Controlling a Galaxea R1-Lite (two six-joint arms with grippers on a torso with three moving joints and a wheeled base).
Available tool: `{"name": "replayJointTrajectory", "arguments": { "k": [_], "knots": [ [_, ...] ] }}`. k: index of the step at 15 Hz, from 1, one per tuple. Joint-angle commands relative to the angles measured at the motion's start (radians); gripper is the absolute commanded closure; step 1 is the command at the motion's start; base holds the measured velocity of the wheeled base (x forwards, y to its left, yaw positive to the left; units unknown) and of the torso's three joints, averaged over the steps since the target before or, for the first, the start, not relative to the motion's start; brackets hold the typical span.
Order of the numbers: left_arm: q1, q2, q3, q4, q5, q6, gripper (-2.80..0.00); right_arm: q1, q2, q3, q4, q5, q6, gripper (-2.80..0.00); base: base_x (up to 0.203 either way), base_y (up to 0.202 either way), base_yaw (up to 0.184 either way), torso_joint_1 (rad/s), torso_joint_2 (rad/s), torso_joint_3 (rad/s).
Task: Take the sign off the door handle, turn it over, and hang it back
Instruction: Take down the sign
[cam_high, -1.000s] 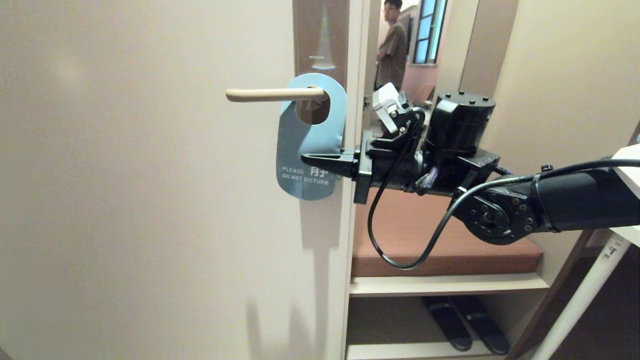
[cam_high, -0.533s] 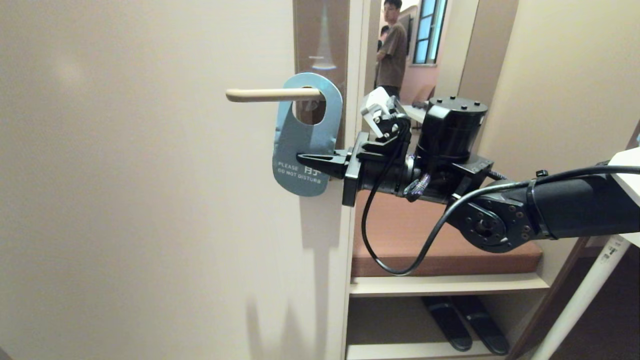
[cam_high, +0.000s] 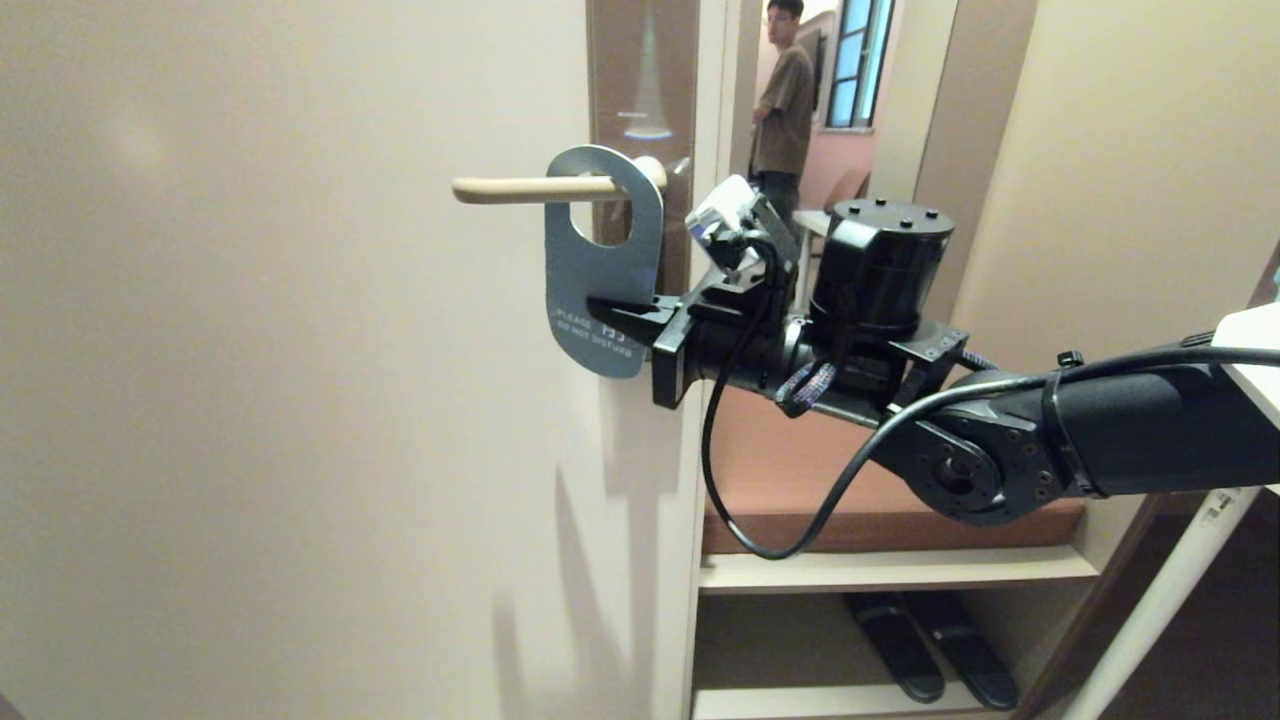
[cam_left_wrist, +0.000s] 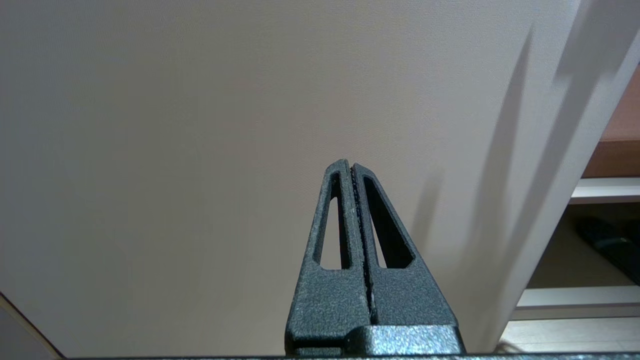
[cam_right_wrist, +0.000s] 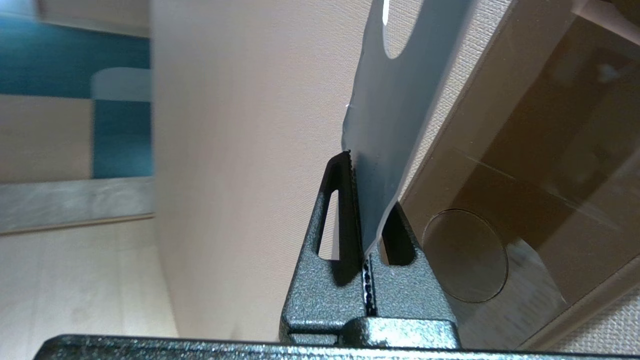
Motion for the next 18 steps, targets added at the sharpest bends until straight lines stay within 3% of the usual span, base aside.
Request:
{"name": "replayJointTrajectory", "arguments": {
  "k": [1,5,9,18],
  "knots": [
    [0.000,0.000,0.000,0.000,0.000,0.000,0.00,0.015,0.000,0.002,-0.006,-0.020,-0.001,0.00,0.000,0.000,0.000,0.000,0.00,0.000],
    [0.000,0.000,0.000,0.000,0.000,0.000,0.00,0.023,-0.007,0.003,-0.006,-0.041,-0.001,0.00,0.000,0.000,0.000,0.000,0.00,0.000],
    [0.000,0.000,0.000,0.000,0.000,0.000,0.00,0.065,-0.015,0.005,-0.006,-0.194,0.000,0.00,0.000,0.000,0.000,0.000,0.00,0.000],
    [0.000,0.000,0.000,0.000,0.000,0.000,0.00,0.106,-0.079,0.075,-0.006,-0.298,-0.001,0.00,0.000,0.000,0.000,0.000,0.00,0.000]
  ]
}}
